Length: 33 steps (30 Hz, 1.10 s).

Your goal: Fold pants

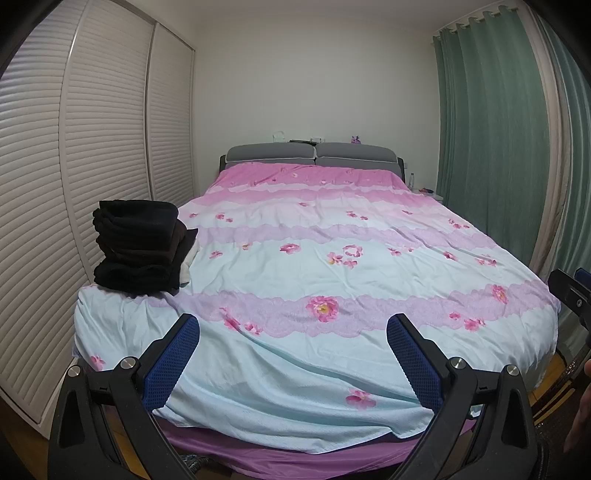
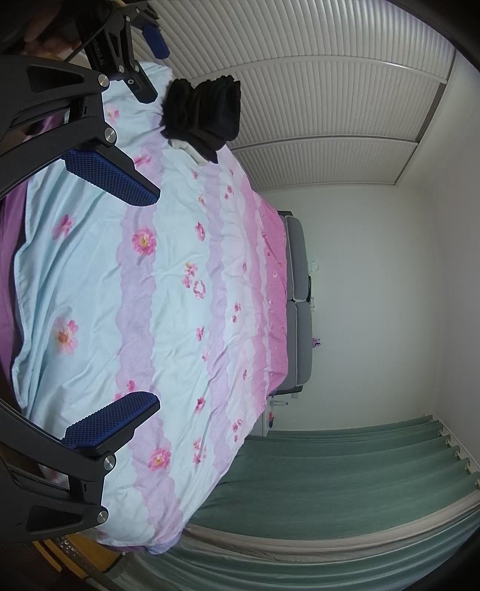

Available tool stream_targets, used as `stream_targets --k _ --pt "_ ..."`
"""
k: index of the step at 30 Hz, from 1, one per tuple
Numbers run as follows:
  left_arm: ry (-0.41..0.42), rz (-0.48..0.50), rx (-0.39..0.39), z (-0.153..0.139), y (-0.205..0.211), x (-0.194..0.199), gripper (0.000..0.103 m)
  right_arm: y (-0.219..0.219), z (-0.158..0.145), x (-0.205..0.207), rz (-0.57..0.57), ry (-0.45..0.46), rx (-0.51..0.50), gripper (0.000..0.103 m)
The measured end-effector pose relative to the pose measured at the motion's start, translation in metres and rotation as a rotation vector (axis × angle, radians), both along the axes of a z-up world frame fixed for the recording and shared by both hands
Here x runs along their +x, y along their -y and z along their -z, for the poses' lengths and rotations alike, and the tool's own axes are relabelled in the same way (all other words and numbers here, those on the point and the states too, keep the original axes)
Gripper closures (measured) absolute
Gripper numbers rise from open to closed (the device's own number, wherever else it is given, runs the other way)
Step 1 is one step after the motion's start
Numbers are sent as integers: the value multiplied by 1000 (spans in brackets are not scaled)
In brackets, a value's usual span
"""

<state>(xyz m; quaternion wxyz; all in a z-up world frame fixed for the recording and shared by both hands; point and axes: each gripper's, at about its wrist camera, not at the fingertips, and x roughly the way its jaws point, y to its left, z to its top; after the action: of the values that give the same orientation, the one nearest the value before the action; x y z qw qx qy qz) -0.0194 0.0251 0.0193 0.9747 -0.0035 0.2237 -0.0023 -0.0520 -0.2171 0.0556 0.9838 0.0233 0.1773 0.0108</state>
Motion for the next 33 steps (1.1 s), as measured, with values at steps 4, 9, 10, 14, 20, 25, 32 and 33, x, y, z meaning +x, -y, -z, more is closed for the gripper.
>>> stream_targets --k 4,9,10,14,20,25,32,33 --pt "-1 2 1 0 0 0 0 1 0 1 -4 -1 0 1" --pt "-1 1 2 0 0 0 0 1 0 1 -3 -1 0 1" --pt "-2 -1 1 0 1 0 0 1 0 1 -3 -1 0 1" --pt "-4 -4 2 2 -1 0 0 0 0 1 -4 -2 1 1" --pt "-3 -1 5 2 -2 -1 0 1 0 1 -5 3 1 1" --pt "-3 2 11 1 0 -1 0 1 0 1 -7 2 0 1" --pt "8 11 5 0 0 -3 0 1 0 1 -5 3 3 1" --pt "9 13 3 0 0 -3 0 0 0 1 -6 3 5 1"
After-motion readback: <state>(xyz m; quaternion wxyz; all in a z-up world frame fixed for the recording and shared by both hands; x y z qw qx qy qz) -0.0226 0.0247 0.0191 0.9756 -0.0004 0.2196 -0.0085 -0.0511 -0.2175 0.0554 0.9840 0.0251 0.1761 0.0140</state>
